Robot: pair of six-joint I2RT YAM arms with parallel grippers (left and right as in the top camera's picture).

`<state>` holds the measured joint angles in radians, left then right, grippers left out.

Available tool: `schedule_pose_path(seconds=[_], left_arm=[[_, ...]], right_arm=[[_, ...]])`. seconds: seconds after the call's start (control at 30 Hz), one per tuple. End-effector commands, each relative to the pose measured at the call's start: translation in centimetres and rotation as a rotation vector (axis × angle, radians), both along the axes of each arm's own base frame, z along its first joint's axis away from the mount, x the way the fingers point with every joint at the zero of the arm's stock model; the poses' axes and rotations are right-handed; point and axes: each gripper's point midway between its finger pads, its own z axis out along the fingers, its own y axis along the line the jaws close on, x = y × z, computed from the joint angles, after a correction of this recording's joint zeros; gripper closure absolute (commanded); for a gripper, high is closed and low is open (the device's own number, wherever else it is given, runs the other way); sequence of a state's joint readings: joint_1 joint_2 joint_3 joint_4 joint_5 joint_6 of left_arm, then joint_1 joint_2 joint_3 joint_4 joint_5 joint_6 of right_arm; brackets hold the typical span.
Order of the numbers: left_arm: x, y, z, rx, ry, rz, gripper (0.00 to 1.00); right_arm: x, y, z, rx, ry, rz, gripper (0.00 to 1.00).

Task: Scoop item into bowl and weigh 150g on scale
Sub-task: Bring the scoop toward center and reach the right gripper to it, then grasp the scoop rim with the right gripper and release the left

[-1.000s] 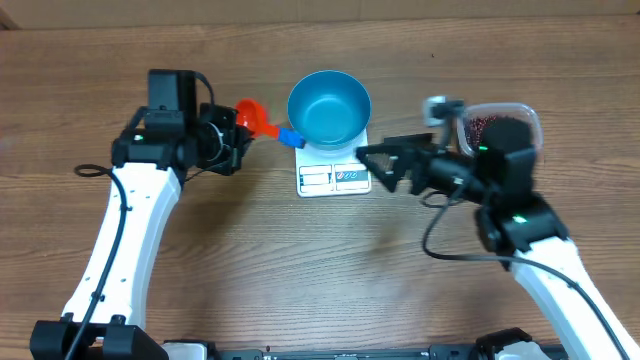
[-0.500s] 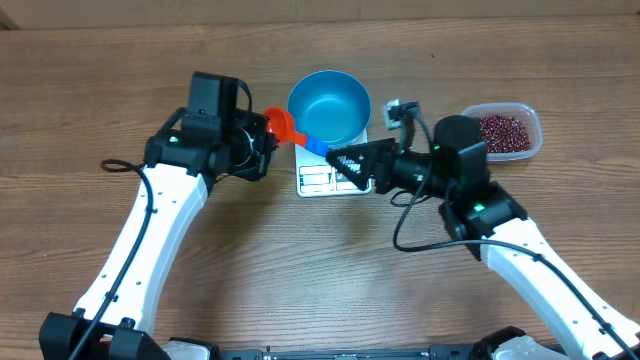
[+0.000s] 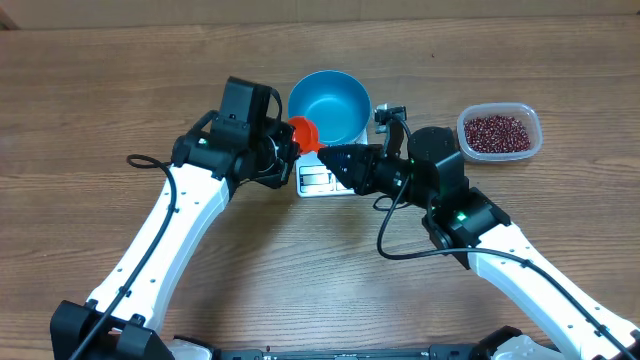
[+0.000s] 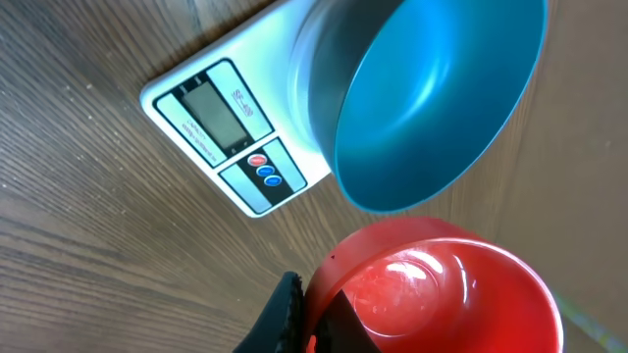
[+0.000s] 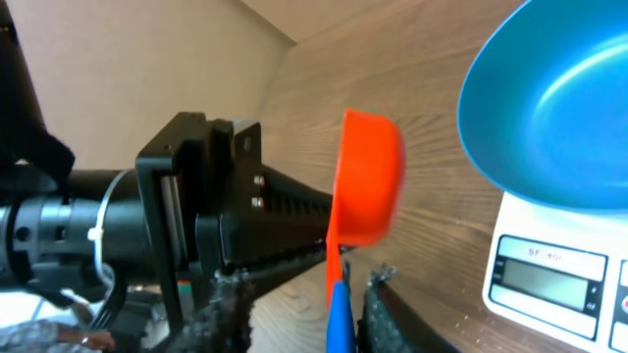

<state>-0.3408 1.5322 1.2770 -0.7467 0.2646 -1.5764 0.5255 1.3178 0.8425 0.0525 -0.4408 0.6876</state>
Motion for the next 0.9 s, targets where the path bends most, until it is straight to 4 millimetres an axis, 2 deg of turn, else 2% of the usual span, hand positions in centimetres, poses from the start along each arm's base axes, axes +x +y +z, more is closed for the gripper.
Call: schedule_pose_path(seconds=[0.0, 0.43, 0.77, 0.87], left_arm=[[0.0, -0.5, 0.1, -0.004, 0.005, 0.009, 0.96], [-0.8, -2.0, 0.2, -0.025, 0.01, -0.037, 0.96], [-0.6, -2.6, 0.6, -0.045, -0.006, -0.051, 0.96], [-0.7, -2.8, 0.6, -0.053, -0.003, -0.059, 0.96]], right_arm=[[0.6, 0.1, 1.2, 0.015, -0.017, -0.032, 0.67], [0.7, 0.4, 0.4, 0.008, 0.001, -0.029, 0.8], [0.7, 0.4, 0.4, 0.007, 0.0, -0.03, 0.8], [0.7, 0.4, 0.4, 0.006, 0.0, -0.031, 0.84]])
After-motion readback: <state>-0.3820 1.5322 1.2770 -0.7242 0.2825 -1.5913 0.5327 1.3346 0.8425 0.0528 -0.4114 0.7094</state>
